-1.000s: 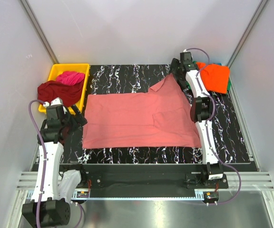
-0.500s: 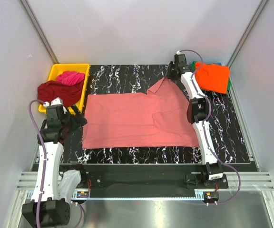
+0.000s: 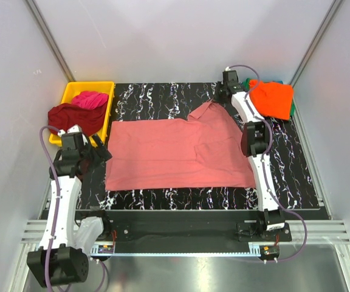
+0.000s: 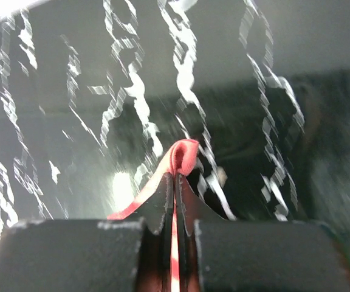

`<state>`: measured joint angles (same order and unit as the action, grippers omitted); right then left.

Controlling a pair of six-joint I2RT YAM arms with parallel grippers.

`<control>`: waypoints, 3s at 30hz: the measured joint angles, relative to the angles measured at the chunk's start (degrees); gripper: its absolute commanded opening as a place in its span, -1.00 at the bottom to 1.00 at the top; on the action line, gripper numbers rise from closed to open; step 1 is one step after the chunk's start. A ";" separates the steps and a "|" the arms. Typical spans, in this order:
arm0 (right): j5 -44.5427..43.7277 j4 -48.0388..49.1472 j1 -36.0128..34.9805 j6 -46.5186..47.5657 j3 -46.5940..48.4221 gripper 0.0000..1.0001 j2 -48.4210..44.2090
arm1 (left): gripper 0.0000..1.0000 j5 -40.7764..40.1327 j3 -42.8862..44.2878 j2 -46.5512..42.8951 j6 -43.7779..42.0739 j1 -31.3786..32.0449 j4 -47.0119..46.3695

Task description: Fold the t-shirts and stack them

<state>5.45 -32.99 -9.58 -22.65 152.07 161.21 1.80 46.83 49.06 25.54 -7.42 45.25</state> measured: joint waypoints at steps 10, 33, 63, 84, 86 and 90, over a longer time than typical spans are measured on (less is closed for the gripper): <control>-4.20 0.96 3.45 1.09 -25.35 -1.00 -19.98 | 0.80 -3.45 7.67 16.09 5.11 9.44 -4.31; -1.05 5.07 8.15 0.98 -38.60 -1.00 -31.69 | 0.44 -7.17 58.31 77.35 5.44 9.18 -7.08; 8.11 9.33 8.13 -0.48 -43.56 -1.00 -33.77 | -0.86 -6.51 64.81 85.59 7.78 8.57 -7.26; 10.78 13.31 8.02 -0.85 -66.84 -1.00 -60.41 | -1.00 -8.48 48.52 62.12 7.26 8.83 -8.37; 10.80 13.90 7.91 -1.03 -69.68 -1.00 -62.49 | -1.00 -8.55 45.62 58.84 7.23 8.83 -9.07; 11.13 14.36 7.69 -1.18 -73.83 -1.00 -65.05 | -1.00 -8.57 40.59 55.39 6.99 8.83 -10.29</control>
<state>16.58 -18.63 -1.89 -23.83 78.24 96.16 -6.76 87.42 104.44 32.53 1.41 34.96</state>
